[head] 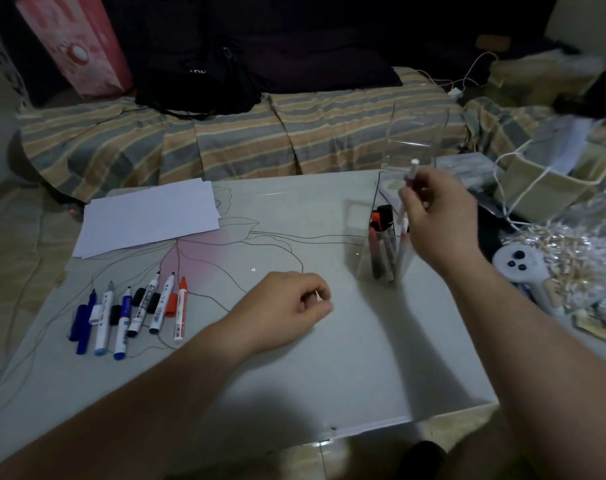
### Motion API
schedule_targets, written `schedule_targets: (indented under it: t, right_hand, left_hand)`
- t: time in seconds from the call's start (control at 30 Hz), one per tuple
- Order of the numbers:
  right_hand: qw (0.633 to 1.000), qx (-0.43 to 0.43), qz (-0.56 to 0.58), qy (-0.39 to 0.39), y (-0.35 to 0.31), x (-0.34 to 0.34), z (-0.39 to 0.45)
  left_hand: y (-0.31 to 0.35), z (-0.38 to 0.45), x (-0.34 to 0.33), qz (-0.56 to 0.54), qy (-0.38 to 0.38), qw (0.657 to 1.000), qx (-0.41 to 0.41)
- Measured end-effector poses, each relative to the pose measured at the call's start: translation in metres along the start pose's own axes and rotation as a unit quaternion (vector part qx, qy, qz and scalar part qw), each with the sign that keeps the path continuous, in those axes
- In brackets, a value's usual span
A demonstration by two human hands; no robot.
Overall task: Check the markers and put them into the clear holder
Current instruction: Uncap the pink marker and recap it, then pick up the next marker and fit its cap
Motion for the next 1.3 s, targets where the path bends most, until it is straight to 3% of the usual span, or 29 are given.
schedule_targets:
  t: [0.07,0.23,0.4,0.53,0.67,0.77,0.87,0.93,1.07,1.3]
  right_hand:
    - [0.999,-0.028,0.013,-0.035,0.015,-0.011,-0.003]
    - [0.976,0.029,-0.179,-0.12,0.022,-0.047,-0.011]
    - [0.949,0.005,-0.228,-0.217,0.033,-0.066,-0.024]
    - [0.965,0.03,-0.215,-0.144,0.023,-0.057,-0.019]
    - [0.974,0.123,-0.183,-0.052,-0.026,-0.067,-0.03]
    - [0.963,0.177,-0.132,-0.157,-0.069,-0.128,-0.072]
    - [0.922,0.217,-0.089,-0.308,-0.109,-0.19,-0.132]
    - [0.893,0.249,-0.086,-0.365,-0.134,-0.218,-0.164]
    - [0.846,0.334,-0.058,-0.411,-0.174,-0.255,-0.21]
    - [0.822,0.303,-0.104,-0.47,-0.166,-0.3,-0.223]
  left_hand:
    - [-0.001,0.0,-0.011,0.026,-0.025,0.999,-0.004]
    - [-0.005,0.003,-0.023,0.065,-0.049,0.996,-0.018]
    - [-0.01,0.006,-0.021,0.068,-0.048,0.996,-0.014]
    - [-0.018,0.005,-0.018,0.083,-0.064,0.995,0.0]
    - [-0.047,-0.001,-0.007,0.096,-0.084,0.991,0.049]
    - [-0.082,-0.013,0.015,0.104,-0.097,0.984,0.111]
    - [-0.123,-0.03,0.053,0.137,-0.068,0.971,0.183]
    - [-0.15,-0.043,0.081,0.154,-0.026,0.962,0.226]
    - [-0.19,-0.072,0.123,0.164,0.054,0.943,0.284]
    - [-0.21,-0.078,0.107,0.19,-0.027,0.942,0.274]
Point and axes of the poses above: each hand's wrist, its own z-axis towards the middle knuckle, its own x-axis out of the back of the hand, y = z × x, the point moved 10 cm from there along z, towards the middle knuckle, and after that the axes turned 1 degree about -z, right-handed, at the moved point
